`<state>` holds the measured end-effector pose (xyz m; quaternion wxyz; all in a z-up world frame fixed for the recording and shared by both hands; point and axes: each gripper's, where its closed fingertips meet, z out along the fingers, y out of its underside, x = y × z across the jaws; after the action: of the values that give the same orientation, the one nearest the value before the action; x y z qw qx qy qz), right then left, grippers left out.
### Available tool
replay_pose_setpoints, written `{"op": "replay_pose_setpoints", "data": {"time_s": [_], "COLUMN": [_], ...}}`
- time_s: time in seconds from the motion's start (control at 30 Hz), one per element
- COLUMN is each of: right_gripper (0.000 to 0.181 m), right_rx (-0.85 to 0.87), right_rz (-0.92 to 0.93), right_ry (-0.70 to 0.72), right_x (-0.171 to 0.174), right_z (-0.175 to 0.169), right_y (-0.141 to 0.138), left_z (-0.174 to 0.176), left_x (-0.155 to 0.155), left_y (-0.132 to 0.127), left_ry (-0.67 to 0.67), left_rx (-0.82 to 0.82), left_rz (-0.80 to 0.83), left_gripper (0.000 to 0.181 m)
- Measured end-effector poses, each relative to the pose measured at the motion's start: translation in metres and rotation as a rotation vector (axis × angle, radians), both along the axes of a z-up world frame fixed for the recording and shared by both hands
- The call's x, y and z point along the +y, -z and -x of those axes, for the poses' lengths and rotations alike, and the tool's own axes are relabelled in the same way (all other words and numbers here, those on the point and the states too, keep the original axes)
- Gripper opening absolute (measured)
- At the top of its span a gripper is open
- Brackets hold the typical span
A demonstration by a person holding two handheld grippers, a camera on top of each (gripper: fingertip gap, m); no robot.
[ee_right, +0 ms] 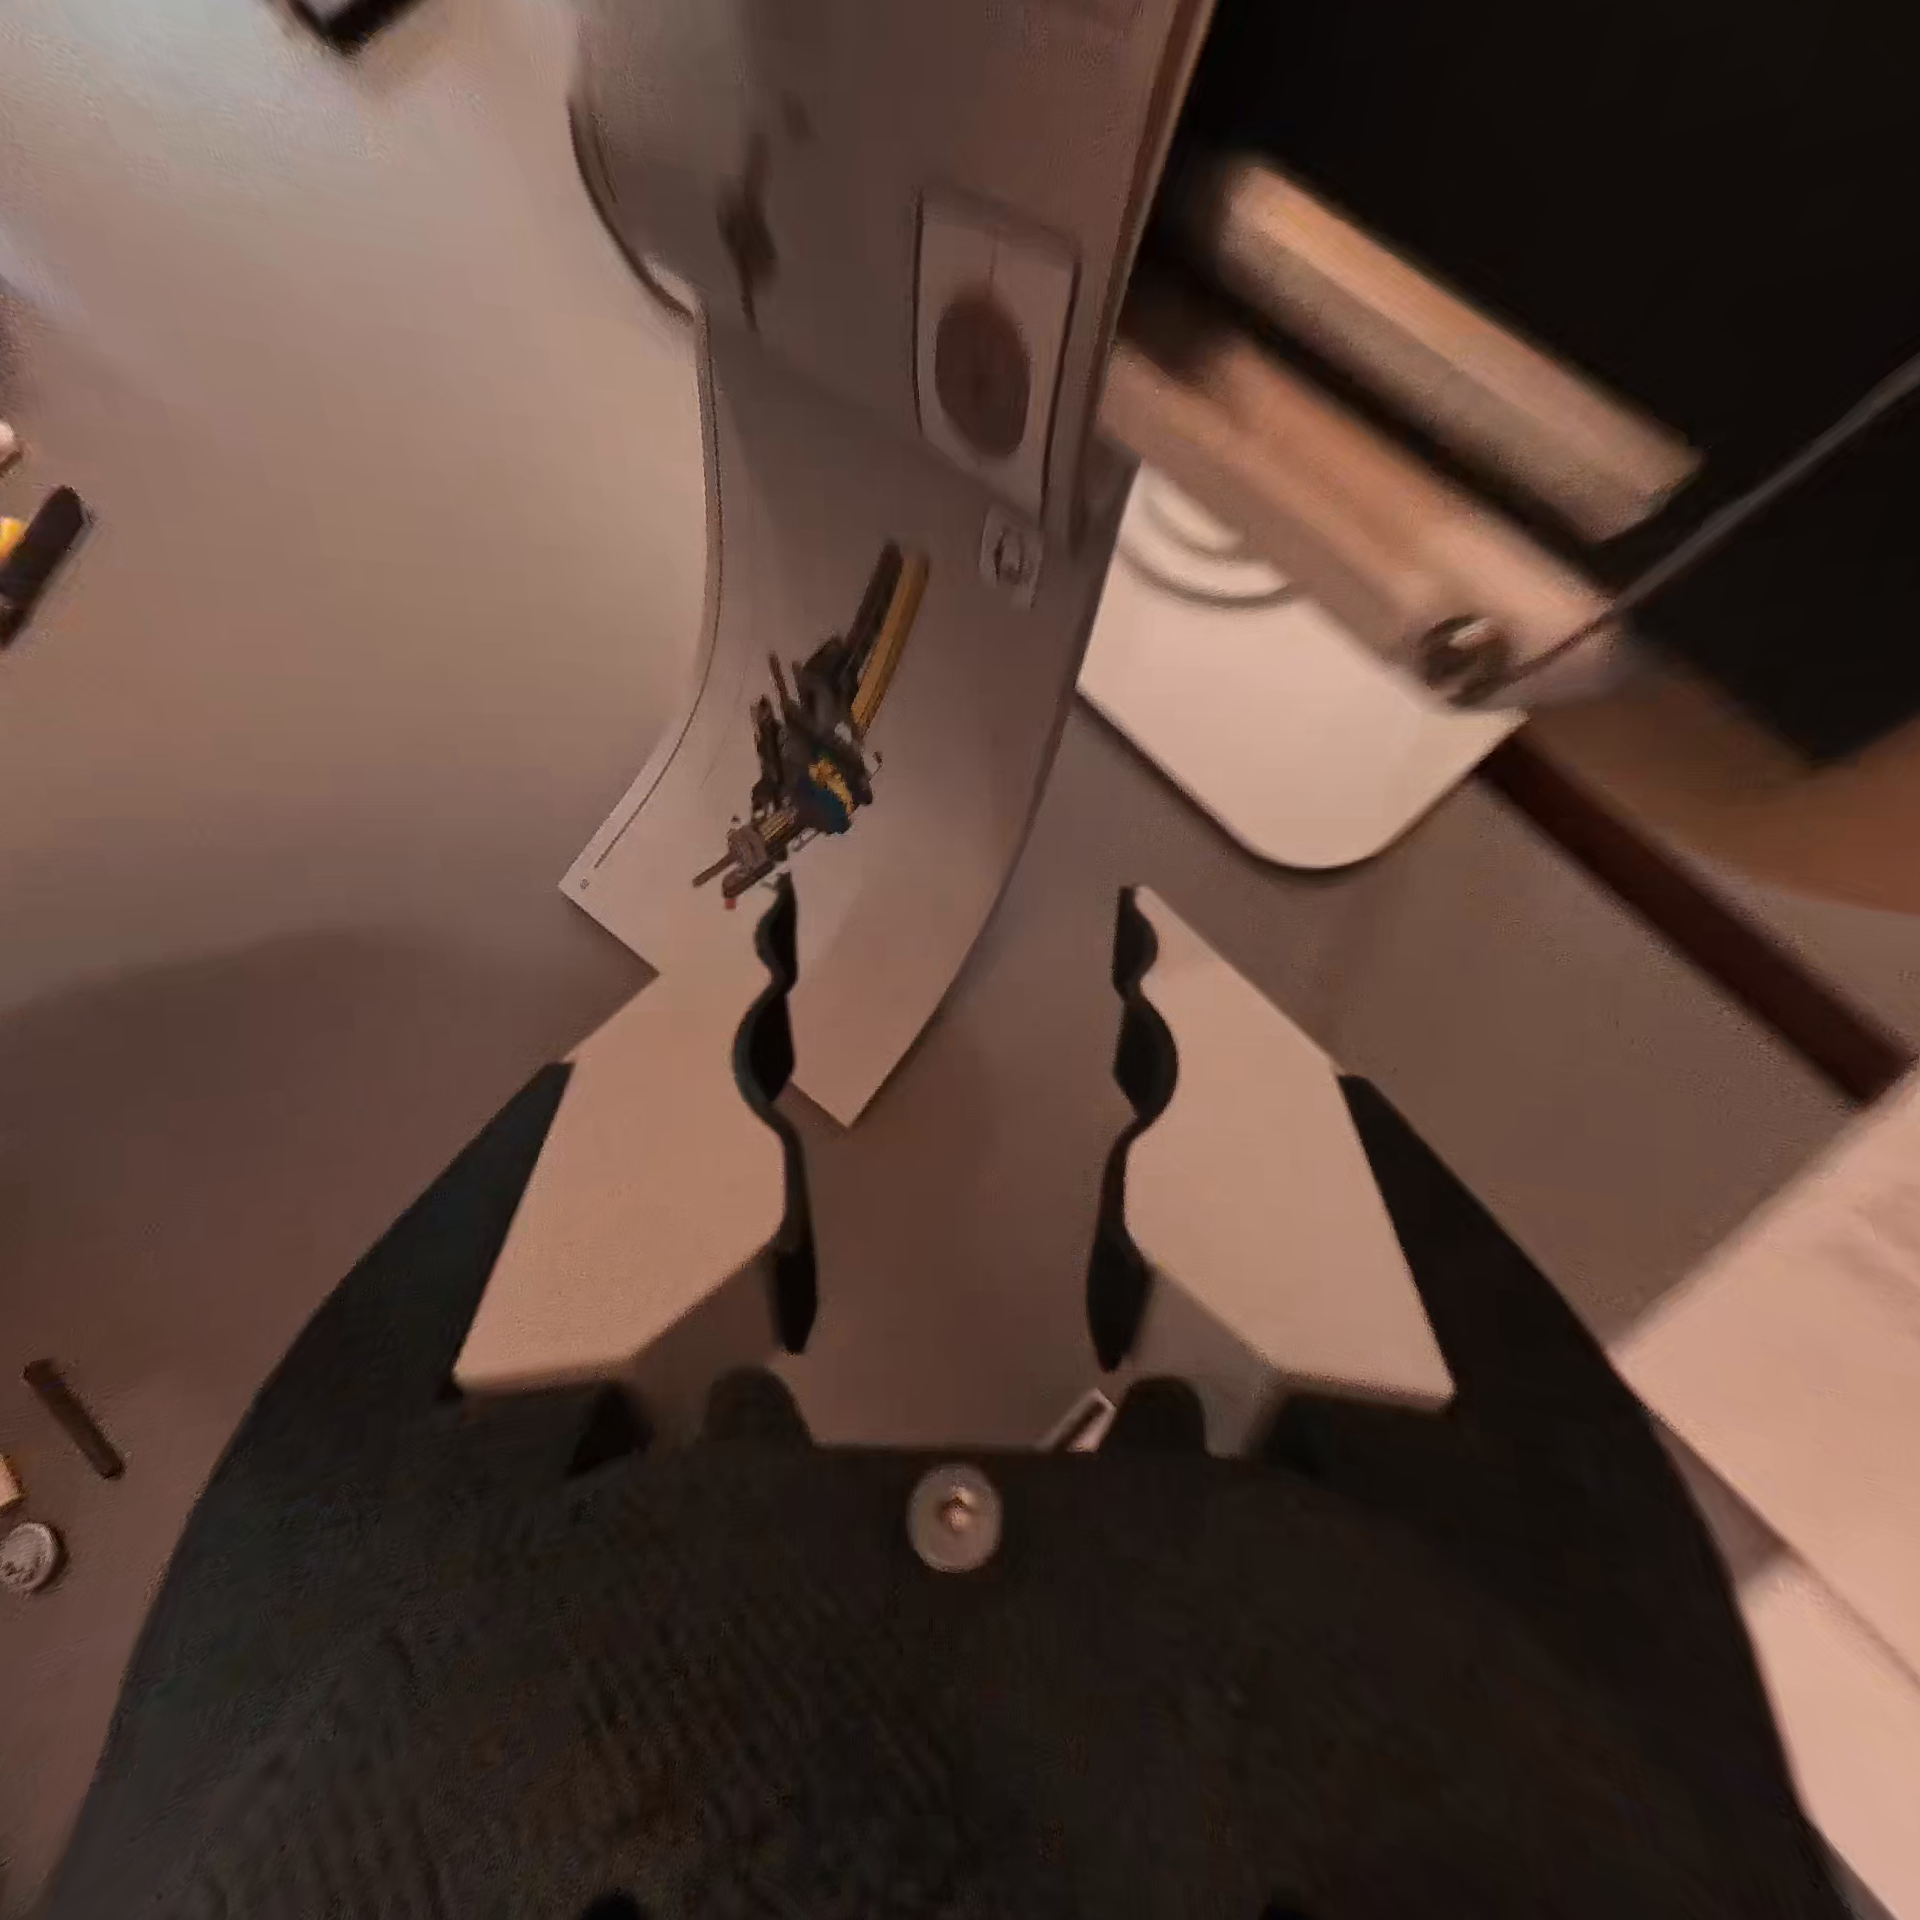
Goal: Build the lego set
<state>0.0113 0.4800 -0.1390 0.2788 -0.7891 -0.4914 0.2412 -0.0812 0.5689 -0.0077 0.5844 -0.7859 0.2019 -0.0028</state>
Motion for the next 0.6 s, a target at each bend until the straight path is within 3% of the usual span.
{"op": "replay_pose_setpoints", "data": {"time_s": [0.1, 0.2, 0.3, 0.37, 0.43, 0.47, 0.53, 0.6], "right_gripper": [0.081, 0.080, 0.028, 0.005, 0.001, 0.000, 0.000, 0.001], "right_rx": [-0.002, 0.070, 0.066, 0.067, 0.034, -0.004, -0.118, -0.210], "right_rz": [0.092, 0.173, 0.224, 0.245, 0.231, 0.197, 0.133, 0.129], "right_ry": [-0.047, -0.129, -0.132, -0.155, -0.161, -0.178, -0.217, -0.239], "right_x": [0.002, -0.004, -0.010, -0.017, -0.018, -0.017, -0.013, -0.010], "right_z": [0.015, 0.034, 0.041, 0.037, 0.026, 0.018, -0.001, -0.016], "right_y": [0.046, 0.067, 0.080, 0.073, 0.056, 0.045, 0.023, -0.002], "left_z": [0.000, 0.000, -0.001, -0.001, 0.003, 0.006, 0.008, -0.002], "left_x": [0.000, 0.000, 0.000, -0.001, -0.002, -0.003, -0.006, -0.012], "left_y": [0.000, 0.000, 0.000, 0.000, -0.006, -0.011, -0.026, -0.038], "left_ry": [0.000, 0.003, 0.018, 0.031, 0.009, -0.006, -0.023, 0.017], "left_rx": [-0.029, -0.041, -0.032, -0.038, -0.044, -0.039, -0.025, -0.004], "left_rz": [0.013, 0.019, 0.024, 0.034, 0.018, -0.006, -0.073, -0.111], "left_gripper": [0.000, 0.000, 0.000, 0.000, 0.000, 0.007, 0.038, 0.041]}}
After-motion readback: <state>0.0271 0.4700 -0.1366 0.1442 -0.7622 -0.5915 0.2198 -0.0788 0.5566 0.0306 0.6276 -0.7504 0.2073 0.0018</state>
